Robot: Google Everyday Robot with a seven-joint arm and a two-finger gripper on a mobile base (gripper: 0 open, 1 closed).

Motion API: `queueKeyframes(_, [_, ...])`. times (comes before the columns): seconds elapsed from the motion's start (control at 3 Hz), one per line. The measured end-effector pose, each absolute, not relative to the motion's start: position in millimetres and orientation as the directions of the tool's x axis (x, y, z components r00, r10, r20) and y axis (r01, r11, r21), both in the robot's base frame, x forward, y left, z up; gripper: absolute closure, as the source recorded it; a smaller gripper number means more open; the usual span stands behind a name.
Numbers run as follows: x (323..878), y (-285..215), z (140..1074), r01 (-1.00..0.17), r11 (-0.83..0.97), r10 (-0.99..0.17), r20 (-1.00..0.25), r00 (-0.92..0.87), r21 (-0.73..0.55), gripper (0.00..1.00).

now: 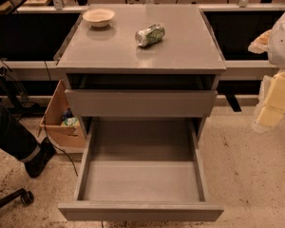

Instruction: Close middle drawer

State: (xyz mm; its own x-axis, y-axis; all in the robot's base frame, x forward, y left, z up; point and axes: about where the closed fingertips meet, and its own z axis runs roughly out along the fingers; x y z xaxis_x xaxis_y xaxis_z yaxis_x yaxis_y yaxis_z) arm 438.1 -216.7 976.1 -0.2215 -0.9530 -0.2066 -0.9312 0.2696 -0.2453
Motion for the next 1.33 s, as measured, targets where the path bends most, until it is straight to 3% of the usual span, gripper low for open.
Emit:
queueKeyframes(0.67, [444, -220, 950, -0.926, 0.283, -0.945, -0.236, -0.225, -0.250, 0.00])
queueKeyframes(1.33, [446, -212, 770, -0.947, 0.295, -0.906, -0.352, -0.235, -0.125, 0.00])
